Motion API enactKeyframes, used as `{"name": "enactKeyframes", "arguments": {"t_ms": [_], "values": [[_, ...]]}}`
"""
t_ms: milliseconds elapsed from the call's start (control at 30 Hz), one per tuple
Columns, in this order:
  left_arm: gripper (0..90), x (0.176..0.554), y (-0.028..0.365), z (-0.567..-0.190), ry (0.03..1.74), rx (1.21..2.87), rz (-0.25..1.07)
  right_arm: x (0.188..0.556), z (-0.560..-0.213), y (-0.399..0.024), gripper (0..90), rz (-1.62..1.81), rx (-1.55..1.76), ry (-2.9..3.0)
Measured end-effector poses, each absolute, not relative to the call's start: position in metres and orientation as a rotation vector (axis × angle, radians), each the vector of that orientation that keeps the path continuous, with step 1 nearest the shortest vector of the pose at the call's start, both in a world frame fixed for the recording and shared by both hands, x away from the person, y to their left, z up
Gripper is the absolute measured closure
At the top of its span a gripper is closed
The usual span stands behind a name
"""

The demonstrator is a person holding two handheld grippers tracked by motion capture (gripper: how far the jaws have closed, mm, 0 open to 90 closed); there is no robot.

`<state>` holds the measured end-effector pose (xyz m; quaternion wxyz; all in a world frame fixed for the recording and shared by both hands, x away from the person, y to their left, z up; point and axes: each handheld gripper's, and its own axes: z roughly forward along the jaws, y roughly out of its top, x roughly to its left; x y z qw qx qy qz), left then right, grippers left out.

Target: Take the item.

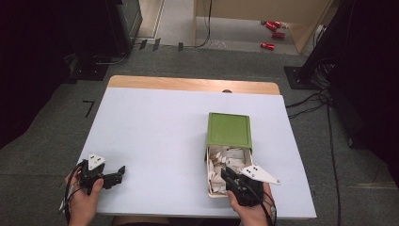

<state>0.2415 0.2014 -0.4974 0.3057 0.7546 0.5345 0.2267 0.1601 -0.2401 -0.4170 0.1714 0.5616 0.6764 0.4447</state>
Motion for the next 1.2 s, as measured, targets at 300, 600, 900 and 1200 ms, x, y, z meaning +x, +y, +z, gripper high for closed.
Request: {"name": "enactKeyframes", "arguments": {"t_ms": [300, 600, 900, 1200], "values": [[11.2, 0.241, 0.201, -0.497, 1.414, 1.998, 0.600, 0.159, -0.426, -0.237, 90.0, 1.233, 1.631, 1.941], [11.2, 0.242, 0.201, -0.497, 1.415, 1.998, 0.600, 0.155, -0.416, -0.240, 90.0, 1.306, 1.586, 1.898], [11.2, 0.242, 0.201, -0.497, 1.415, 1.999, 0.600, 0.153, -0.397, -0.249, 90.0, 1.344, 1.548, 1.821], [11.2, 0.242, 0.201, -0.497, 1.415, 1.999, 0.601, 0.153, -0.379, -0.261, 90.0, 1.355, 1.523, 1.750]]}}
